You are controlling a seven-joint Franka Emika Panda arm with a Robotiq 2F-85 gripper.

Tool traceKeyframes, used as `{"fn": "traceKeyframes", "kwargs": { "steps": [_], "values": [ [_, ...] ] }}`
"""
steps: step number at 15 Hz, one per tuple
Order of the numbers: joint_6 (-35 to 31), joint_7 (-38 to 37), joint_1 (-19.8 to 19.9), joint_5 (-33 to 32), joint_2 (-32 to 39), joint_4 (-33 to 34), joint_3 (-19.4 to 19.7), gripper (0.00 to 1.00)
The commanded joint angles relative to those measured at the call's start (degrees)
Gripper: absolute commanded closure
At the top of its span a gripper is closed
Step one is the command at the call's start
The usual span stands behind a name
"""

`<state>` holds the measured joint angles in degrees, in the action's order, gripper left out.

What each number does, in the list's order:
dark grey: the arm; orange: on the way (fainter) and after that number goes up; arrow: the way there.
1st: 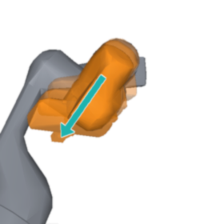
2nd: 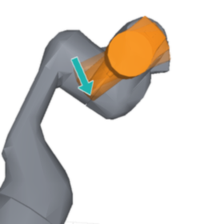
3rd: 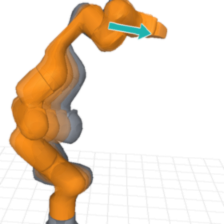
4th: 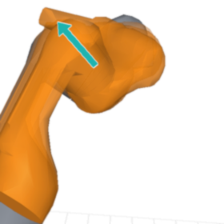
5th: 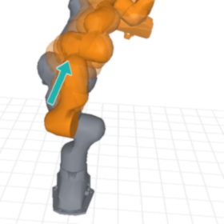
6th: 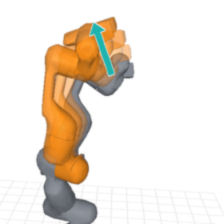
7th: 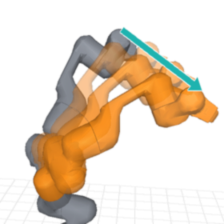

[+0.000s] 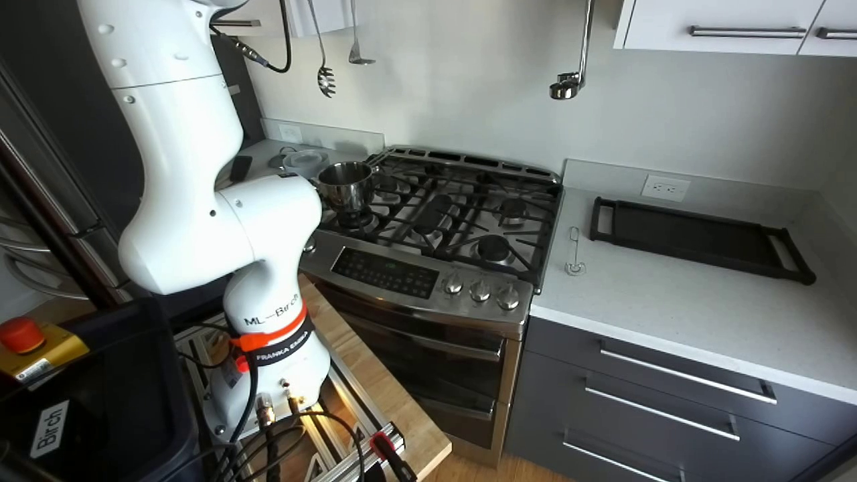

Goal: Put the silver salt shaker on the stove fan

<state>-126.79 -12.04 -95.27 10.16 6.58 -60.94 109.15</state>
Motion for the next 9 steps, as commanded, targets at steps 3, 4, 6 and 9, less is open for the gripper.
{"fn": "traceKeyframes", "kwargs": {
  "steps": [3, 4, 6, 9],
  "values": [
    [7.68, -1.92, 0.28, -1.51, -3.89, 3.5, -5.08, 0.89],
    [9.27, -2.32, 0.45, -1.66, -4.21, 3.93, -5.7, 0.89],
    [11.61, -3.1, 1.02, -2.24, -4.39, 4.44, -6.58, 0.89],
    [14.47, -4.11, 1.68, -2.97, -4.82, 4.89, -7.88, 0.89]
  ]
}}
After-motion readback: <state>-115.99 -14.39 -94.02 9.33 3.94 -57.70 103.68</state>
